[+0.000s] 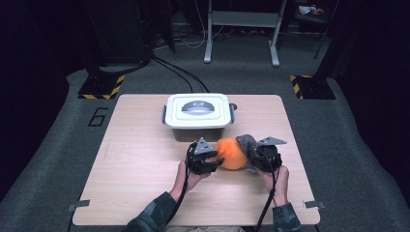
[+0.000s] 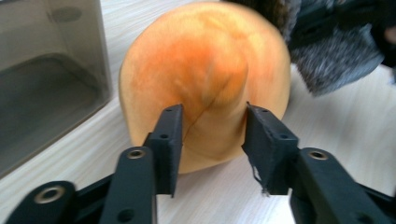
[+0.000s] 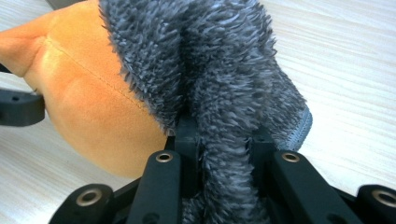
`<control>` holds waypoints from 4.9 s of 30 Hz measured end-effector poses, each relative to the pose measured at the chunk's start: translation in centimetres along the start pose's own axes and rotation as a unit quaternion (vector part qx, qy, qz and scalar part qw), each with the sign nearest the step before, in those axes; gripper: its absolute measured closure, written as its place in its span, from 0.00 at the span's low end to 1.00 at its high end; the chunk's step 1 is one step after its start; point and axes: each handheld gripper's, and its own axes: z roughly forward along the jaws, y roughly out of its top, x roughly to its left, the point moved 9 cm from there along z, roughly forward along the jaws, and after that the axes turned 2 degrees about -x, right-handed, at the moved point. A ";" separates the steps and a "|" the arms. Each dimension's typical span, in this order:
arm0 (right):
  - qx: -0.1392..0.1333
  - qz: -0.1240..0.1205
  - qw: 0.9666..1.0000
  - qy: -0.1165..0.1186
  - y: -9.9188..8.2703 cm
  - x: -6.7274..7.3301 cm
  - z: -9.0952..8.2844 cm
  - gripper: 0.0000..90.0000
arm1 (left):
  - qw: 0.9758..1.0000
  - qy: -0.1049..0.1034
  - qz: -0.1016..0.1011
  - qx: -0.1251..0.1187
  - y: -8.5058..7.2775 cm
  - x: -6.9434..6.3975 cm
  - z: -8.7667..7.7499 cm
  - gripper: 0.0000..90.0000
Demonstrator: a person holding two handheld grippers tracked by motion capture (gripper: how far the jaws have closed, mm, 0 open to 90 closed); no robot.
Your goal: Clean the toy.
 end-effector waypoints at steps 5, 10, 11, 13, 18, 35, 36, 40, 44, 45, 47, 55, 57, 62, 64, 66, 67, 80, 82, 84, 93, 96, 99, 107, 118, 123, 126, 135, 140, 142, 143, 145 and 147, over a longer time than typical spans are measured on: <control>0.003 -0.005 1.000 -0.002 0.3 0.1 0.1 0.80 | 0.999 0.023 0.025 0.013 -0.5 0.1 0.6 0.53; 0.001 -0.003 1.000 -0.003 0.2 0.1 0.2 0.80 | 0.998 0.030 0.055 0.024 -0.8 -0.2 1.2 0.63; 0.001 -0.003 1.000 -0.004 0.2 0.1 0.2 0.80 | 0.998 0.030 0.052 0.019 -0.8 -0.2 1.4 0.63; 0.001 -0.003 1.000 -0.005 0.1 0.0 0.0 0.80 | 0.998 0.027 0.048 0.017 -0.8 -0.1 1.4 0.77; -0.013 -0.001 1.000 -0.002 0.3 -0.1 -0.8 0.80 | 0.999 0.020 0.027 0.008 -0.2 -0.2 1.0 0.88; -0.057 -0.035 0.997 0.026 3.2 4.4 -1.8 0.80 | 1.000 -0.010 0.000 0.001 1.1 -1.6 0.7 0.89; -0.053 -0.039 0.998 0.021 3.0 4.4 -1.4 0.80 | 1.000 -0.009 0.000 0.001 1.0 -1.5 0.8 0.89; -0.042 -0.053 0.998 -0.001 2.8 4.2 -0.7 0.81 | 1.000 -0.008 -0.004 0.002 0.9 -1.2 0.9 0.89; -0.033 -0.051 0.998 -0.009 2.6 3.8 -0.6 0.81 | 1.000 -0.007 -0.008 0.002 0.7 -0.9 0.8 0.89; -0.032 -0.046 0.998 -0.011 2.4 3.6 -0.5 0.81 | 1.000 -0.008 -0.010 0.000 0.6 -0.9 0.8 0.89; -0.026 -0.041 0.999 -0.014 2.0 2.9 -0.4 0.81 | 1.000 -0.010 -0.014 0.001 0.5 -0.6 0.8 0.89; 0.001 -0.004 1.000 -0.025 -0.4 -0.1 0.5 0.80 | 1.000 -0.015 -0.021 0.001 0.3 -0.4 0.8 0.89; 0.009 0.003 1.000 -0.028 -0.9 -0.7 0.7 0.80 | 1.000 -0.015 -0.020 0.002 0.3 -0.4 0.8 0.89; 0.032 0.022 0.999 -0.034 -2.4 -1.6 1.5 0.80 | 1.000 -0.014 -0.023 0.001 0.3 -0.4 0.9 0.89; 0.050 0.030 0.998 -0.032 -3.4 -2.2 2.3 0.80 | 1.000 -0.014 -0.022 0.001 0.2 -0.3 0.9 0.89; 0.066 0.034 0.997 -0.028 -4.5 -2.6 3.1 0.80 | 1.000 -0.014 -0.023 0.000 0.2 -0.3 0.9 0.89; 0.070 0.040 0.996 -0.026 -4.7 -2.6 3.2 0.80 | 1.000 -0.014 -0.022 0.000 0.2 -0.3 0.9 0.89; -0.019 -0.032 0.999 -0.026 1.4 1.1 -1.9 0.80 | 1.000 -0.009 -0.005 0.002 0.5 -0.7 0.8 0.89; -0.025 -0.059 0.998 -0.019 2.3 2.8 -2.1 0.80 | 1.000 -0.010 -0.006 0.003 0.5 -0.7 0.8 0.89; -0.019 -0.077 0.997 -0.022 2.5 3.9 -1.4 0.80 | 1.000 -0.007 -0.009 0.004 0.4 -0.5 0.7 0.89; -0.006 -0.052 0.998 -0.022 1.3 2.5 -0.7 0.80 | 1.000 -0.011 -0.017 0.000 0.4 -0.4 0.8 0.89; 0.002 -0.046 0.999 -0.024 0.9 2.0 -0.6 0.80 | 1.000 -0.011 -0.019 0.000 0.4 -0.3 0.8 0.89; 0.009 -0.034 0.999 -0.029 0.0 1.1 -0.3 0.80 | 1.000 -0.013 -0.019 0.000 0.4 -0.4 0.9 0.89; 0.035 -0.008 0.999 -0.031 -1.9 -0.5 0.6 0.80 | 1.000 -0.014 -0.018 -0.001 0.4 -0.4 0.9 0.89; 0.079 0.014 0.996 -0.030 -5.2 -1.9 2.8 0.80 | 1.000 -0.016 -0.018 -0.001 0.4 -0.5 1.0 0.88; 0.087 0.007 0.996 -0.035 -5.0 -2.3 2.4 0.80 | 1.000 -0.014 -0.018 -0.004 0.5 -0.4 0.9 0.88; 0.078 0.010 0.996 -0.043 -4.2 -2.5 1.2 0.80 | 1.000 -0.013 -0.018 -0.003 0.5 -0.4 0.9 0.88; -0.021 -0.026 0.998 -0.050 1.1 -0.7 -2.7 0.80 | 1.000 -0.013 -0.016 -0.002 0.6 -0.4 0.9 0.88; 0.015 -0.042 0.998 -0.033 0.8 0.9 0.2 0.80 | 1.000 -0.015 -0.016 -0.002 0.7 -0.5 1.0 0.86; 0.014 -0.039 0.999 -0.031 0.6 0.8 0.5 0.80 | 1.000 -0.015 -0.017 -0.004 0.7 -0.5 1.0 0.83; 0.016 -0.035 0.999 -0.029 0.5 0.6 0.7 0.80 | 1.000 -0.017 -0.016 -0.005 0.8 -0.5 1.0 0.83; 0.018 -0.029 0.999 -0.027 0.3 0.3 0.9 0.81 | 1.000 -0.017 -0.012 -0.006 0.9 -0.5 0.9 0.77; 0.024 -0.024 0.999 -0.032 0.1 0.0 0.9 0.81 | 1.000 -0.016 -0.015 -0.010 1.0 -0.4 0.7 0.73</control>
